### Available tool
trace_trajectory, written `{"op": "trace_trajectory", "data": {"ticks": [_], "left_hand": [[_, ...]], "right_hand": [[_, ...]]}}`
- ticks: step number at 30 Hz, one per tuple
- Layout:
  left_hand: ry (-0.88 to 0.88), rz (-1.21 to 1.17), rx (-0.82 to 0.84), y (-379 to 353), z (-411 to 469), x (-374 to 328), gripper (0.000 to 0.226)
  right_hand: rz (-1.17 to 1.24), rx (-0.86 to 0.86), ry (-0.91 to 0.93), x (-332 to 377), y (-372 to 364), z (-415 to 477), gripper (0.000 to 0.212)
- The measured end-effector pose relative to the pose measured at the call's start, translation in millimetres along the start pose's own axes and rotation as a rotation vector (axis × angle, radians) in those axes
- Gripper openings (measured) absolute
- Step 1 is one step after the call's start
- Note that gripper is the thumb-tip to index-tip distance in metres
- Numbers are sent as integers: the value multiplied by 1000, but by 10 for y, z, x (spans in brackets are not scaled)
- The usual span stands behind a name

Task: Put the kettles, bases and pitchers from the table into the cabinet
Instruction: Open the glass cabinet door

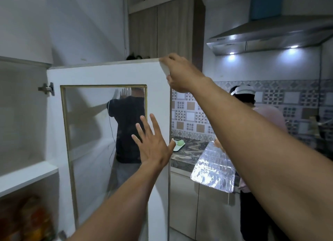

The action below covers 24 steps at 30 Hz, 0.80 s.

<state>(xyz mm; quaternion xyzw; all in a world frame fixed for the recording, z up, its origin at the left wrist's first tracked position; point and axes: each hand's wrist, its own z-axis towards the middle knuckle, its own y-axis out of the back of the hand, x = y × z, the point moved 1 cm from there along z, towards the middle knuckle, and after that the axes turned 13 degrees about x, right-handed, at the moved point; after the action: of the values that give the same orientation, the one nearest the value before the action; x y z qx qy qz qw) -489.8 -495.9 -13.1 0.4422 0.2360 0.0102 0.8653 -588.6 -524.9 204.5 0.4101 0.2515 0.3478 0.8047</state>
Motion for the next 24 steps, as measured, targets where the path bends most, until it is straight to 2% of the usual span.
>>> {"op": "trace_trajectory", "data": {"ticks": [6,10,19,24], "left_hand": [[-14,76,46,-148,230,31,118],[-10,77,42,-215,319,-38,118],[6,106,28,-329,453,-31,119],[-13,137,34,-258,465,58,106]], "right_hand": [[69,18,-35,-202,-181,159,72],[85,20,-50,-299,-251,269,67],[136,47,-42,-407,-333,318,75],[116,69,-73,-361,-325,330,75]]}}
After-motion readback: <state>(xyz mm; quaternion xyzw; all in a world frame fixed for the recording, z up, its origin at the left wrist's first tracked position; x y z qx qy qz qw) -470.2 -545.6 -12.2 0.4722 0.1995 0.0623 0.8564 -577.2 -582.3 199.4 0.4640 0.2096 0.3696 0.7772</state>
